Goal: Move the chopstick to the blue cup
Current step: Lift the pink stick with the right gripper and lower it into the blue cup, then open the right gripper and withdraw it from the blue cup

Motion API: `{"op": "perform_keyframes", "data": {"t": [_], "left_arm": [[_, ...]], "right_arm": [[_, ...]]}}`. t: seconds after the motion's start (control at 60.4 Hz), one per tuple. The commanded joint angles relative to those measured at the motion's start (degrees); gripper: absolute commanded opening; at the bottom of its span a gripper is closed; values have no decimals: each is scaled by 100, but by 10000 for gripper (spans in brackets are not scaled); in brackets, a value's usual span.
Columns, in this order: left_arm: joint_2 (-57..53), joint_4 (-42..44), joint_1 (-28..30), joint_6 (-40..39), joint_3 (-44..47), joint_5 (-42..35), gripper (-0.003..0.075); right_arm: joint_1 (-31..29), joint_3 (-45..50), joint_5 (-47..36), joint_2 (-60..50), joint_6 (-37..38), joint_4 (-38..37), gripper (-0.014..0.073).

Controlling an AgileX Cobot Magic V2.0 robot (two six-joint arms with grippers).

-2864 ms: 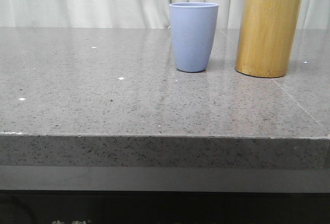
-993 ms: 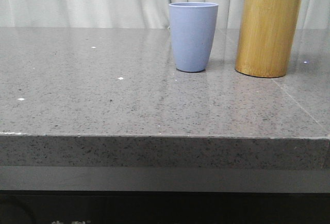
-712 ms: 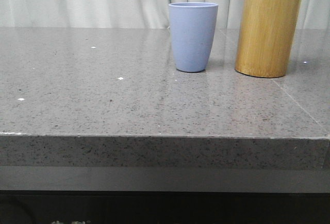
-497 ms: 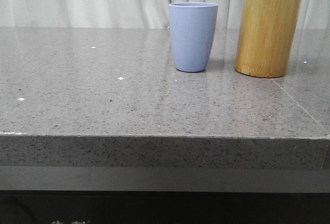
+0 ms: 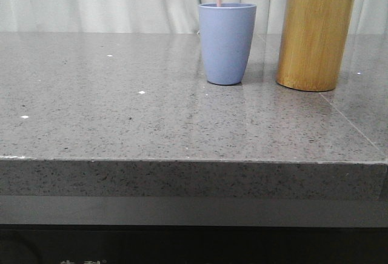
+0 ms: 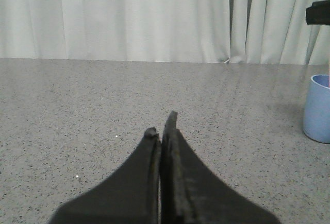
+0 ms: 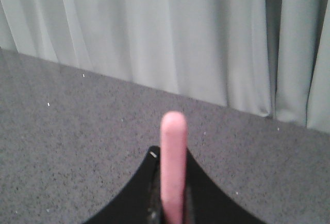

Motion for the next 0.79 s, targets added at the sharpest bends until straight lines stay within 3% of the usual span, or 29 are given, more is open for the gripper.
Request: {"op": "perform_keyframes", "data": {"t": [0.0, 0.215, 0.298, 0.43, 0.579, 0.695, 0.778], "left_arm": [[79, -63, 8, -47, -133, -490, -19], [79, -63, 8, -47, -133, -490, -19], [79, -63, 8, -47, -133, -490, -19], [79, -63, 8, -47, -133, -490, -19], [79, -63, 8, -47, -133, -490, -19], [79, -63, 8, -47, -133, -490, -19], [79, -63, 8, -47, -133, -490, -19]], "right_arm": [[7, -206, -293, -258, -46, -69, 125], [7, -206, -110, -451, -46, -69, 379], [7, -219, 84, -695, -46, -69, 407], [-15, -502, 1394, -1138, -46, -69, 302], [-210, -1087, 3277, -1463, -46, -69, 90], [-439, -1287, 4143, -1705, -46, -69, -33], [-623, -1287, 4588, -1900, -46, -69, -72]]}}
